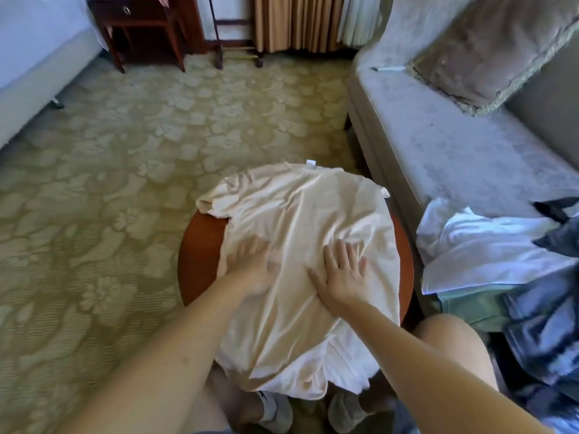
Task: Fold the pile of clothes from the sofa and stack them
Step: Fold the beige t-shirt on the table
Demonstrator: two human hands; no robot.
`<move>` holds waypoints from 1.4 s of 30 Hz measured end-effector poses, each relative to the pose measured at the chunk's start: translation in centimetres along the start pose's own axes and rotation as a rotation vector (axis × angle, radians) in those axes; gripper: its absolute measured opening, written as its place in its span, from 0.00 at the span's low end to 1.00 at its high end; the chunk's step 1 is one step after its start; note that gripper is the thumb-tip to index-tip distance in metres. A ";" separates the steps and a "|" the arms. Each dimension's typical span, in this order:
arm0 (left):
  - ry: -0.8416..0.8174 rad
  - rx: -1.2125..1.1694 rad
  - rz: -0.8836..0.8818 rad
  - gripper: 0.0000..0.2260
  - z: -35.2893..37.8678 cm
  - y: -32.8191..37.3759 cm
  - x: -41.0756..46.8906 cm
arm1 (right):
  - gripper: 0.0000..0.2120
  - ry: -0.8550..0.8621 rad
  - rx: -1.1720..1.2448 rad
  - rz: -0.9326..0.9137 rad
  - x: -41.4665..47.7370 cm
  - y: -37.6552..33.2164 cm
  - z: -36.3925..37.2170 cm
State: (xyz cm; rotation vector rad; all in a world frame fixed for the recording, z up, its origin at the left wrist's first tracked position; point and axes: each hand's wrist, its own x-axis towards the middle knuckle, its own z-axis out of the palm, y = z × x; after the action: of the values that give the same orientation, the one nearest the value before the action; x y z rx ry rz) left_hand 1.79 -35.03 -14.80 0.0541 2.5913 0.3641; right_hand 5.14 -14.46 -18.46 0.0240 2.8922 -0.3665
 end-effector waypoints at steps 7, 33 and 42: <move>0.265 0.026 -0.130 0.31 2.1 -2.9 0.6 | 0.43 0.272 0.356 0.111 2.1 3.0 -1.2; 0.392 0.039 -0.151 0.24 2.4 -0.2 -5.5 | 0.32 -0.086 -0.025 -0.054 -2.4 -1.7 -3.0; 0.612 -0.365 -0.441 0.31 -0.7 -6.5 1.2 | 0.34 -0.094 -0.051 -0.132 4.3 -5.1 -0.4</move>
State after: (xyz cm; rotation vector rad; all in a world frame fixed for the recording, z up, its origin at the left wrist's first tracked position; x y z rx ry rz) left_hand 0.64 -41.35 -16.54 -0.8641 2.9529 0.7687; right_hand 0.59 -19.31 -17.78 -0.1887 2.8155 -0.3082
